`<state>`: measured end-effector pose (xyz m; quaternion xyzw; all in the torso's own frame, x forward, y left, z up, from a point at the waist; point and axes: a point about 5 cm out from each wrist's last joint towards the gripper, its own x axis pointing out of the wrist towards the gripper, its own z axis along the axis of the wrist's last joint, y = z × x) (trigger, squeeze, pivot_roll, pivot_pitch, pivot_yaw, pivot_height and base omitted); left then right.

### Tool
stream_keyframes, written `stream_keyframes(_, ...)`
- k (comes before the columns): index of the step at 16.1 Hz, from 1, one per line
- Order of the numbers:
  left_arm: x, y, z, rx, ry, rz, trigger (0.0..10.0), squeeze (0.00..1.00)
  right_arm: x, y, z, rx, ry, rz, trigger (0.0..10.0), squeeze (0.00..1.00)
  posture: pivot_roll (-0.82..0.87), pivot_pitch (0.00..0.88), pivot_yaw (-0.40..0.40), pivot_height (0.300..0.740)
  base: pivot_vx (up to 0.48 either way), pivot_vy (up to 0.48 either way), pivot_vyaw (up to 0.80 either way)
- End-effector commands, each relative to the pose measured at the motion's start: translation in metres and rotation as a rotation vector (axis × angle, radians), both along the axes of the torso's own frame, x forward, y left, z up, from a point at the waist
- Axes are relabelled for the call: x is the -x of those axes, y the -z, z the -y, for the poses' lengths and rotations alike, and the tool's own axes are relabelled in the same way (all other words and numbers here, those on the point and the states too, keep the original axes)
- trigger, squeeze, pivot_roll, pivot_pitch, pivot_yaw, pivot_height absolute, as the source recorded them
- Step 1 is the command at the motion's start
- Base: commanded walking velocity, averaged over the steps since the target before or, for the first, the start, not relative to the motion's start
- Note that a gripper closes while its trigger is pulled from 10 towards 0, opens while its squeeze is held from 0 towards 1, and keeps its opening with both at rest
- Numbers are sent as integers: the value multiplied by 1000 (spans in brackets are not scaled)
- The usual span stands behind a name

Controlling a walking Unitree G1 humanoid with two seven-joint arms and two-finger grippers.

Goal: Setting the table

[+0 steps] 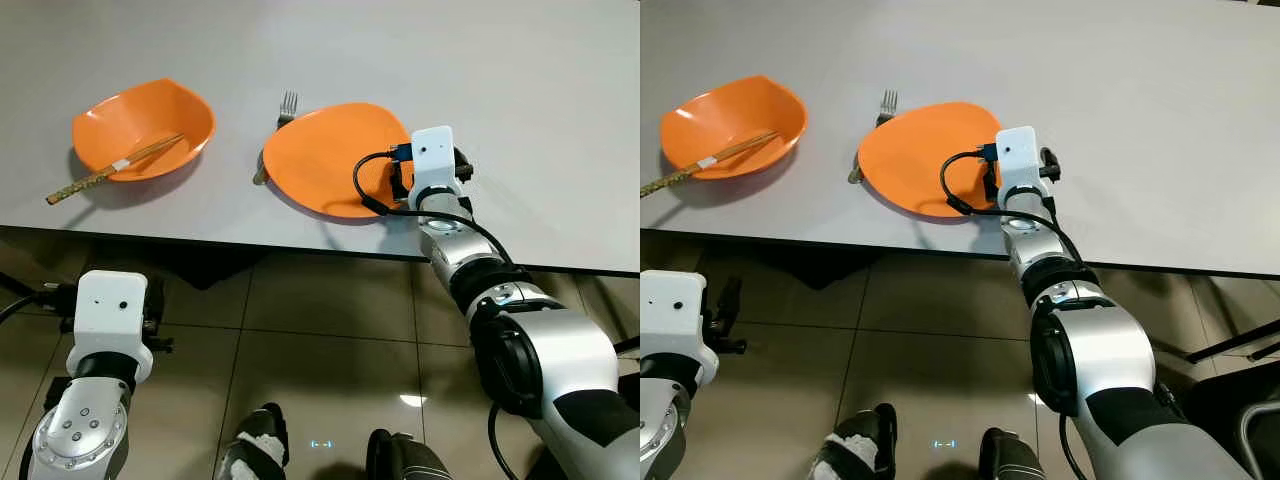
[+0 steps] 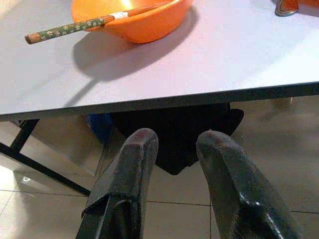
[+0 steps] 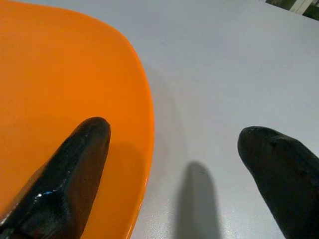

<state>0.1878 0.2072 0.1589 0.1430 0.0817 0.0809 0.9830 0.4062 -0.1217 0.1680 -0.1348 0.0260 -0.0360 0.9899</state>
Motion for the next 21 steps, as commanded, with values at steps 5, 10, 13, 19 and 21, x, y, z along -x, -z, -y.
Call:
stream_keyframes(5, 0, 1, -2, -9, -9, 0, 10000, 0, -1, -3, 3, 21, 38, 15, 10000, 0, 247, 231, 28, 740, 0, 0, 0)
stream_keyframes(10, -2, 1, -1, -6, -4, 4, 10000, 0, -6, -22, -3, -24, 23, 72, 10000, 0, 243, 229, 24, 740, 0, 0, 0)
stream_keyframes(13, -4, 2, 1, -3, -3, 7, 10000, 0, -8, -32, -6, -28, 14, 103, 10000, 0, 237, 228, 18, 740, 0, 0, 0)
stream_keyframes(19, -26, 2, 1, 16, 5, 44, 10000, 0, -16, -82, 14, -83, 25, 289, 10000, 0, 157, 167, 9, 740, 0, 0, 0)
stream_keyframes(21, -38, 3, 4, 33, 20, 60, 10000, 0, -15, -89, 35, -98, 61, 325, 10000, 0, 116, 141, 7, 740, 0, 0, 0)
